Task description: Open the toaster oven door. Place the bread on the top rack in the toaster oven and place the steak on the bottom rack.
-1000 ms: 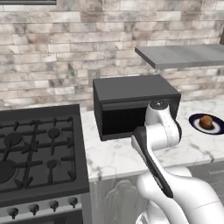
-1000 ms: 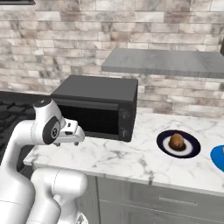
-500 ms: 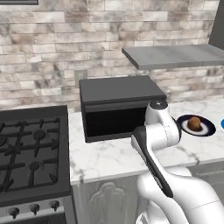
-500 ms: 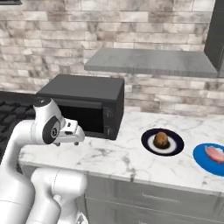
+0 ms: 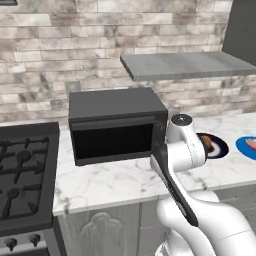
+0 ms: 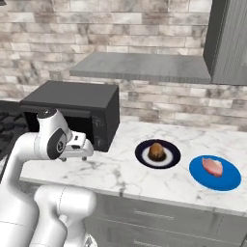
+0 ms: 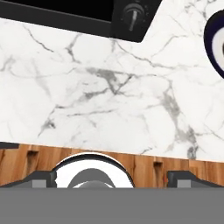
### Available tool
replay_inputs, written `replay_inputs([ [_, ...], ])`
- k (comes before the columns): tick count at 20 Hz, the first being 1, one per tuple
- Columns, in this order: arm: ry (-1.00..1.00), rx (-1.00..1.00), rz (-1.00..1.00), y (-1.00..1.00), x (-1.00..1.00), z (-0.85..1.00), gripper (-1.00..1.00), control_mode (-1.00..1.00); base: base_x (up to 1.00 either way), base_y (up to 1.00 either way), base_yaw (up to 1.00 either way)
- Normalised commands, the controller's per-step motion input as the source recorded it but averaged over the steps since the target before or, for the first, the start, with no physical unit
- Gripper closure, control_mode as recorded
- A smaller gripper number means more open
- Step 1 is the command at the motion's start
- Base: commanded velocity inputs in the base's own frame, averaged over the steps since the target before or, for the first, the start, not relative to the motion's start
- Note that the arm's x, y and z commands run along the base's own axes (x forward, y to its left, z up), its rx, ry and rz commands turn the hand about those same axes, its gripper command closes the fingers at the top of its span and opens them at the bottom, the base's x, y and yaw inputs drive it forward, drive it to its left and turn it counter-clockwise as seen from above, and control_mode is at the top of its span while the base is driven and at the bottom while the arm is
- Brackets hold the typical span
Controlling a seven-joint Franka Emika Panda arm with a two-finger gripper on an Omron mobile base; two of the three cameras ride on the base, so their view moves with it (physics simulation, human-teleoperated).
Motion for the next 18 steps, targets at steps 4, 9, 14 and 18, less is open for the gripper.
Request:
replay_inputs([
  [4, 0.00, 0.00, 0.00, 0.00, 0.00, 0.00, -1.00, 1.00, 0.00, -0.46, 0.00],
  [9, 0.00, 0.00, 0.00, 0.00, 0.00, 0.00, -1.00, 1.00, 0.00, -0.46, 0.00],
  [14, 0.00, 0.00, 0.00, 0.00, 0.00, 0.00, -1.00, 1.00, 0.00, -0.41, 0.00],
  [18, 0.00, 0.00, 0.00, 0.00, 0.00, 0.00, -1.00, 1.00, 0.00, -0.29, 0.00],
])
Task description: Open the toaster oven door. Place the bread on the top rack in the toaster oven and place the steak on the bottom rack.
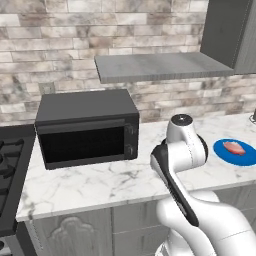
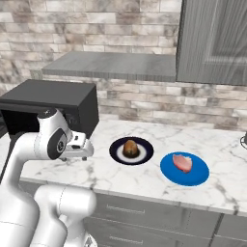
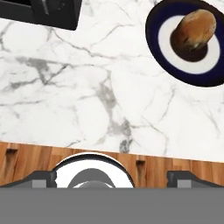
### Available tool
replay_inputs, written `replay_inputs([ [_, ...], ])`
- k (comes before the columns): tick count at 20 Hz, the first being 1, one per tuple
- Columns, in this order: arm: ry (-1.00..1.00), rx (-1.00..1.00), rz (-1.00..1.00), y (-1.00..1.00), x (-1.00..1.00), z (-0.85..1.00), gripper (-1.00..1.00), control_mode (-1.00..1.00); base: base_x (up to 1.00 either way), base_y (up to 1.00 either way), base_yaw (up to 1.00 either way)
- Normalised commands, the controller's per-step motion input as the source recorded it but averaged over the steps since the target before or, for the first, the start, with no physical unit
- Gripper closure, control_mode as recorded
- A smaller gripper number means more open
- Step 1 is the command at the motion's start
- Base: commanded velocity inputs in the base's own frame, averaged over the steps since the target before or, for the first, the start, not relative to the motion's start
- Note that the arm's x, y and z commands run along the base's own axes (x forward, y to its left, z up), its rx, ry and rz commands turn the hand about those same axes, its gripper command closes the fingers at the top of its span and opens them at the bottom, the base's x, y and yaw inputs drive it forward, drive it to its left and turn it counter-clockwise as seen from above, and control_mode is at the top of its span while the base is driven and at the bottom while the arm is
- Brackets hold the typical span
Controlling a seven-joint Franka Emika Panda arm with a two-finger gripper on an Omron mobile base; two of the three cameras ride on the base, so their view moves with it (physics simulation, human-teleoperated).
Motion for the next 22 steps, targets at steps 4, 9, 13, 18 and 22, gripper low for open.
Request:
replay_inputs([
  [4, 0.00, 0.02, 0.00, -0.15, 0.00, 0.00, -1.00, -1.00, 0.00, 0.00, 0.00],
  [9, 0.00, 0.05, 0.00, -0.02, 0.03, 0.01, -1.00, -1.00, 0.00, 0.00, 0.00],
  [13, -0.04, 0.03, 0.00, 0.00, 0.00, 0.11, -1.00, -1.00, 0.00, 0.00, 0.00],
  [18, -0.01, 0.00, 0.01, 0.00, 0.00, 0.28, -1.00, -1.00, 0.00, 0.00, 0.00],
  [22, -0.01, 0.00, 0.08, 0.01, 0.00, 0.37, -1.00, -1.00, 0.00, 0.00, 0.00],
])
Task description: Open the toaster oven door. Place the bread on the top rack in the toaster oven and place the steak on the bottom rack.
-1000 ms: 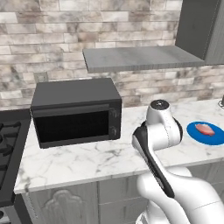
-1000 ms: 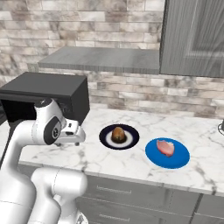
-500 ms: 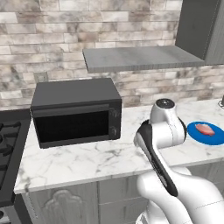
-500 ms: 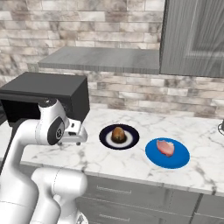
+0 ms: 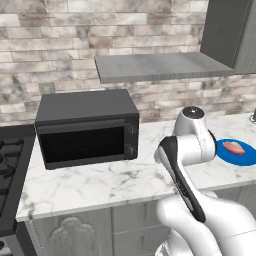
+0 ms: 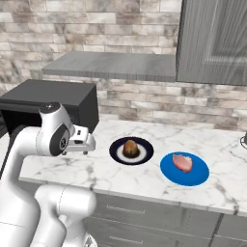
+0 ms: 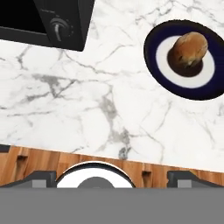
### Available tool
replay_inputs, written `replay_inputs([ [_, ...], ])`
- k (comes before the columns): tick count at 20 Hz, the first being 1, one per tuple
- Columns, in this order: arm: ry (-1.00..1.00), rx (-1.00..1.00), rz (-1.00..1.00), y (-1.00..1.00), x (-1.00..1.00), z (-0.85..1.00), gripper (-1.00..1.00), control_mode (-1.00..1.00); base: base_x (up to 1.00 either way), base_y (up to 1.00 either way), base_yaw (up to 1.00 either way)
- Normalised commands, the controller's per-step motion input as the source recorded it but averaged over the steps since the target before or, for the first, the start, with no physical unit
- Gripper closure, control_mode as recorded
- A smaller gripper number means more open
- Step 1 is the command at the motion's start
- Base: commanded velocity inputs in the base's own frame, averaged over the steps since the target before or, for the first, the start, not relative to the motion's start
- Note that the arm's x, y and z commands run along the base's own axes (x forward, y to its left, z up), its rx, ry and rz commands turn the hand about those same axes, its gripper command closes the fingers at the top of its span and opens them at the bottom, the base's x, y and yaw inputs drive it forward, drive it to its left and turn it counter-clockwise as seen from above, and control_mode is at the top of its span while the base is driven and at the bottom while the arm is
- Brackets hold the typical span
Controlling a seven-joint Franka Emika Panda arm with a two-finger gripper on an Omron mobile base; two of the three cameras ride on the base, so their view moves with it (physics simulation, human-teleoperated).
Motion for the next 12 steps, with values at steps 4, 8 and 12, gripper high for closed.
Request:
replay_inputs([
  [4, -0.04, 0.00, 0.14, 0.08, 0.00, 0.33, -1.00, -1.00, 0.00, 0.00, 0.00],
  [8, -0.01, -0.11, 0.28, 0.27, 0.00, 0.23, -1.00, -1.00, 0.00, 0.00, 0.00],
  [12, 0.00, -0.22, 0.32, 0.46, 0.00, 0.11, -1.00, -1.00, 0.00, 0.00, 0.00],
])
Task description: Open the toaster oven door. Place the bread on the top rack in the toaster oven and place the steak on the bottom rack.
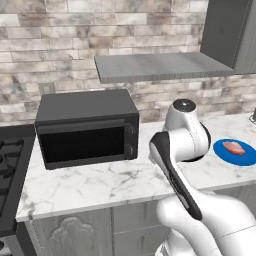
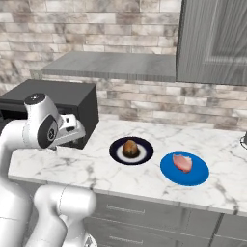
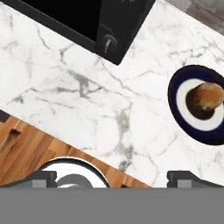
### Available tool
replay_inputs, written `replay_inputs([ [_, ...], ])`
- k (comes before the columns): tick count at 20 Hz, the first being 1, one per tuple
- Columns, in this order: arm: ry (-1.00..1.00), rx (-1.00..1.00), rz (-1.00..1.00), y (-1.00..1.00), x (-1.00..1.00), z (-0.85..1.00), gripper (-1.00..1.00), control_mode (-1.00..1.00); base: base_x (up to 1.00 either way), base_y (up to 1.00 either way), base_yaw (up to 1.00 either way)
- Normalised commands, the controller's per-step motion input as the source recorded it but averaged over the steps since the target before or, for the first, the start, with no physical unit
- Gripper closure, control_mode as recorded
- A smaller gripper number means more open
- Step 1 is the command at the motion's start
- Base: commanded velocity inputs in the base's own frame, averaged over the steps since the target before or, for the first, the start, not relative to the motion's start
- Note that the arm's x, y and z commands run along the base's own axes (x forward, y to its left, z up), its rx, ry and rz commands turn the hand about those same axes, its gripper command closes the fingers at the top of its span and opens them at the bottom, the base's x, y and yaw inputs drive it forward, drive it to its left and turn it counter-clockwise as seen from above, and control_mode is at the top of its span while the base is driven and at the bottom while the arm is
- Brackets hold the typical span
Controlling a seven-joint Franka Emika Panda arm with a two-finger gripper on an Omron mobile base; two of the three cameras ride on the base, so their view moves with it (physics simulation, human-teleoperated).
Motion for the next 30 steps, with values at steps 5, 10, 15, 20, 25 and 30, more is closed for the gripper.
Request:
replay_inputs([
  [5, 0.00, -0.16, 0.29, 0.43, 0.00, 0.12, -1.00, -1.00, 0.00, 0.00, 0.00],
  [10, -0.04, -0.05, 0.29, 0.51, 0.00, 0.41, -1.00, -1.00, 0.00, 0.00, 0.00],
  [15, -0.19, -0.24, 0.19, 0.43, -0.06, 0.30, -1.00, -1.00, 0.00, 0.00, 0.00],
  [20, -0.24, -0.34, 0.11, 0.49, -0.04, 0.11, -1.00, -1.00, 0.00, 0.00, 0.00],
  [25, -0.12, -0.26, 0.13, 0.53, 0.00, 0.10, -1.00, -1.00, 0.00, 0.00, 0.00],
  [30, -0.06, -0.19, 0.07, 0.54, 0.12, 0.10, -1.00, -1.00, 0.00, 0.00, 0.00],
])
